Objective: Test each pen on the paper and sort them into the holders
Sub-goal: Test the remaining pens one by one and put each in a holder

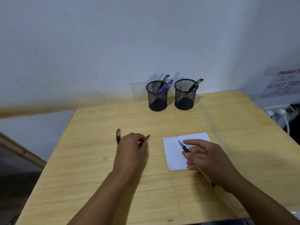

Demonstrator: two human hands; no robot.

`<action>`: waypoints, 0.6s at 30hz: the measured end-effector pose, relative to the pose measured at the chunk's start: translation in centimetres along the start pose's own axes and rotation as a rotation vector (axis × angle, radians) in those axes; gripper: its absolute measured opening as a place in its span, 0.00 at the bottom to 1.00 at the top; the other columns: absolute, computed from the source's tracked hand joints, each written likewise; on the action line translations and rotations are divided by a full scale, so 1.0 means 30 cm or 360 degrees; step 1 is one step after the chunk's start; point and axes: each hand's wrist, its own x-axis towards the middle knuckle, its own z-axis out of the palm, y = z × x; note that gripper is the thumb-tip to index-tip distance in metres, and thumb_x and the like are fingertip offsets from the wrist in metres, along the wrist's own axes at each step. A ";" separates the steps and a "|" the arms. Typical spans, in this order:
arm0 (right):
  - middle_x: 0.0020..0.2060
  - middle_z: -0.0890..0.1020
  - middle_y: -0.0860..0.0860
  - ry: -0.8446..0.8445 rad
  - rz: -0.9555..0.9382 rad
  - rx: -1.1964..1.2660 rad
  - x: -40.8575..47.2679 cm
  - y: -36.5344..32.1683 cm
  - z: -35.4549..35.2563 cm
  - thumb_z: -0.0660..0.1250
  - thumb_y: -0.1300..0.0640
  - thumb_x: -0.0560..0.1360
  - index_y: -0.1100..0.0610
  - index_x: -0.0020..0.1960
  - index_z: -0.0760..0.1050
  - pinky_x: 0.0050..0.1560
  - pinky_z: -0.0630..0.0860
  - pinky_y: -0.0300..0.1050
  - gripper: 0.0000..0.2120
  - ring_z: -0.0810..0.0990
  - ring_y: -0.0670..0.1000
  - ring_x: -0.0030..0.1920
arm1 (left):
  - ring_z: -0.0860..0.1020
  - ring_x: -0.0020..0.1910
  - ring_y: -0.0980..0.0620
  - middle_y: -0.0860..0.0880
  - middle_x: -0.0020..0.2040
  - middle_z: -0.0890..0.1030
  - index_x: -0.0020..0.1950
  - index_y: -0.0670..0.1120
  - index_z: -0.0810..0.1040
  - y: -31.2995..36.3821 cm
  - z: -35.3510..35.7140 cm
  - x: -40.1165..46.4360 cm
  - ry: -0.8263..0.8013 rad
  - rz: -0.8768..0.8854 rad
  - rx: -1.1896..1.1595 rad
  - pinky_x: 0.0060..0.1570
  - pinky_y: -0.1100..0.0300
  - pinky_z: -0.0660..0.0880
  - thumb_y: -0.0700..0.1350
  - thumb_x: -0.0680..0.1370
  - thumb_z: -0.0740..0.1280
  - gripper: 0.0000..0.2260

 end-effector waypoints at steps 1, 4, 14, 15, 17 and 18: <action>0.37 0.86 0.51 0.0012 -0.0013 0.0008 -0.007 -0.002 -0.001 0.73 0.63 0.73 0.50 0.52 0.82 0.42 0.84 0.49 0.12 0.86 0.53 0.37 | 0.77 0.45 0.59 0.59 0.44 0.79 0.45 0.52 0.83 -0.002 0.006 0.001 0.0032 0.0044 0.0028 0.45 0.68 0.67 0.44 0.74 0.68 0.05; 0.38 0.86 0.53 0.0059 -0.0101 0.0001 -0.026 0.003 -0.006 0.73 0.66 0.72 0.50 0.44 0.83 0.38 0.82 0.41 0.11 0.86 0.53 0.38 | 0.75 0.52 0.56 0.58 0.50 0.79 0.51 0.52 0.82 0.007 0.021 -0.022 0.0049 0.0240 0.0078 0.52 0.70 0.63 0.46 0.76 0.68 0.06; 0.36 0.87 0.50 0.0060 -0.0276 -0.0030 -0.063 0.037 -0.028 0.74 0.63 0.72 0.47 0.50 0.84 0.43 0.81 0.39 0.12 0.87 0.49 0.39 | 0.66 0.66 0.52 0.54 0.70 0.72 0.69 0.49 0.74 0.049 0.111 -0.100 -0.0447 0.0589 0.0112 0.66 0.56 0.65 0.63 0.72 0.64 0.30; 0.39 0.88 0.50 0.0074 -0.0265 0.0041 -0.063 0.039 -0.034 0.72 0.64 0.74 0.49 0.50 0.85 0.43 0.82 0.40 0.12 0.87 0.50 0.40 | 0.65 0.67 0.52 0.54 0.71 0.71 0.70 0.49 0.73 0.050 0.113 -0.101 -0.0453 0.0595 0.0141 0.67 0.53 0.65 0.64 0.72 0.64 0.31; 0.44 0.88 0.51 0.0096 -0.0249 0.0172 -0.056 0.045 -0.048 0.66 0.67 0.77 0.53 0.51 0.85 0.45 0.83 0.42 0.13 0.87 0.52 0.44 | 0.63 0.68 0.51 0.54 0.72 0.70 0.69 0.49 0.73 0.052 0.114 -0.103 -0.0441 0.0593 0.0175 0.67 0.51 0.66 0.64 0.71 0.64 0.30; 0.45 0.88 0.53 0.0106 -0.0239 0.0223 -0.051 0.049 -0.054 0.64 0.68 0.78 0.54 0.52 0.85 0.47 0.83 0.44 0.14 0.87 0.53 0.46 | 0.64 0.68 0.51 0.54 0.72 0.70 0.69 0.49 0.74 0.054 0.114 -0.104 -0.0432 0.0596 0.0191 0.67 0.51 0.66 0.64 0.71 0.64 0.30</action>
